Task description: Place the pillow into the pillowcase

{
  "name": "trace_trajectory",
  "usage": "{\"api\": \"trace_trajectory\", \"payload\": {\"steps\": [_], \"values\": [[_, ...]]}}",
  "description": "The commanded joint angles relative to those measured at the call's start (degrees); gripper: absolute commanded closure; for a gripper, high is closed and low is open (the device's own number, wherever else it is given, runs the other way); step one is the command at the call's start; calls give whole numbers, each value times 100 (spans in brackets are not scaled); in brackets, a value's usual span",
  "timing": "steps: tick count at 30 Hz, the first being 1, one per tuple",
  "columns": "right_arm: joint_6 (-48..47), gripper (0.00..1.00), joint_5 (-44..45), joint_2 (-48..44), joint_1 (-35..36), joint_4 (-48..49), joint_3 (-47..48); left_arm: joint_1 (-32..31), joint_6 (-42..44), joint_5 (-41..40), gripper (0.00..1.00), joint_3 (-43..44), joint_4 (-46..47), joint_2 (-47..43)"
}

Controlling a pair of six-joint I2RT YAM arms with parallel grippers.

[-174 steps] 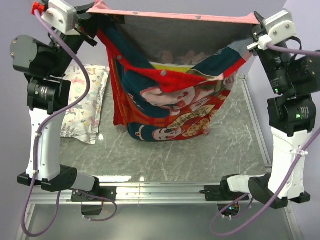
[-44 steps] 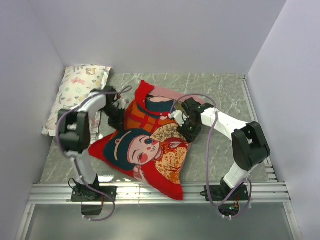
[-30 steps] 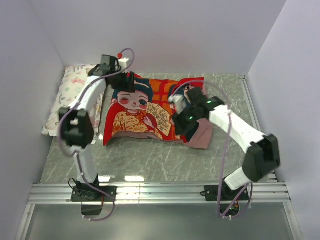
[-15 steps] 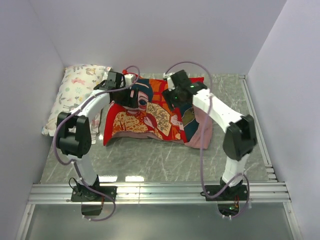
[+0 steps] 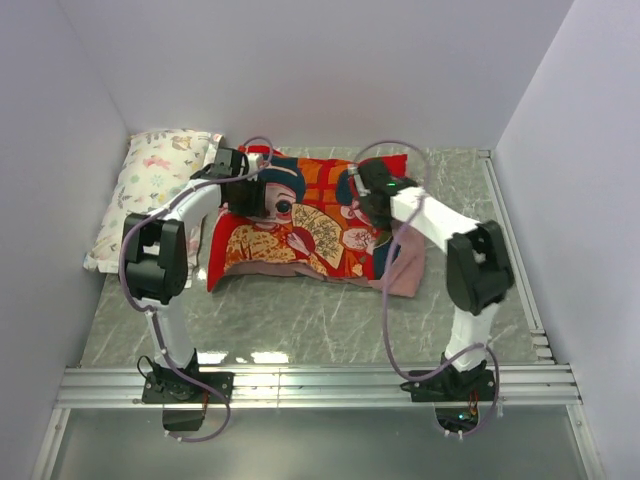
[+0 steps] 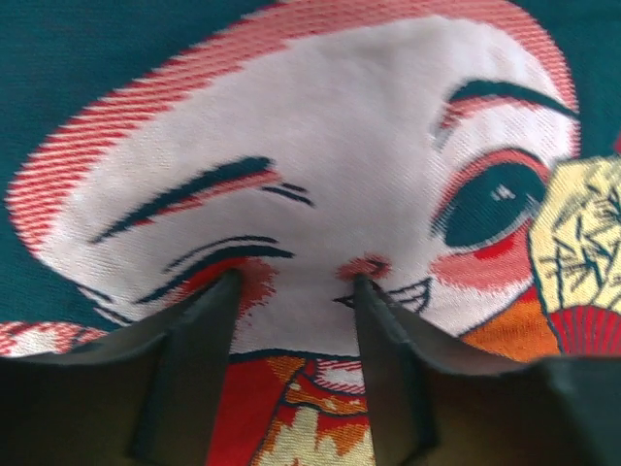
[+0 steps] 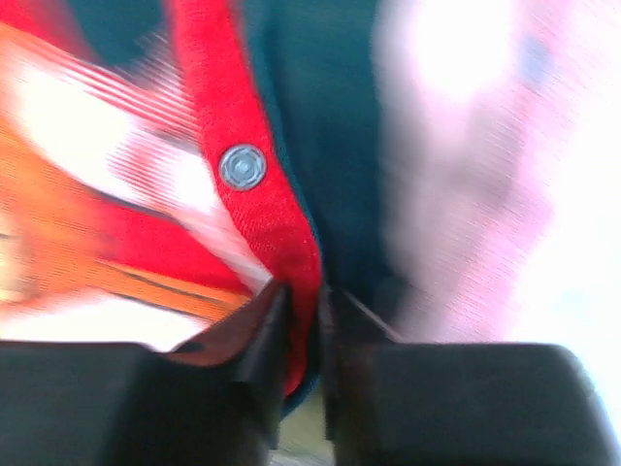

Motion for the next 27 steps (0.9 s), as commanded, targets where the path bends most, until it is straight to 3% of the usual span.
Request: {"api": "trace_trajectory", "payload": {"steps": [1,3,4,8,9,11,12,14,15,20,23,27], "values": [[-649,85,747,-1060,-1193,-99,-574,392,-66,-466,45,107,-257,279],[-1209,98,808,-1370,-1827,6,-952,471,-13,-466,50,107,-292,305],[-1404,100,930,-1563,-2518,198,-1040,489,-4,-448,50,107,-293,297],[-2214,97,1037,-1539,-3638,298,-1130,498,40,-299,50,72,-310,218],[-2293,80,1020,-1521,-3684,157,-1077,498,57,-212,45,63,-319,148],[-2181,63,704,-1696,-3650,-230,-954,498,136,174,34,-15,-293,-88],[-2110,40,555,-1766,-3606,-344,-875,498,171,341,31,-77,-249,-212],[-1787,36,213,-1863,-3466,-669,-472,463,215,640,26,-252,-91,-632],[-1680,29,19,-1837,-3439,-879,-287,454,294,737,23,-297,-47,-757],[-1143,31,-737,-1653,-3290,-864,523,244,497,607,21,-236,-3,-1276],[-1002,34,-1369,-1355,-3018,-1327,891,182,751,694,19,-105,-178,-1381],[-1107,37,-2397,-1511,-2727,-1917,490,68,1155,756,19,-463,-520,-1662]]}}
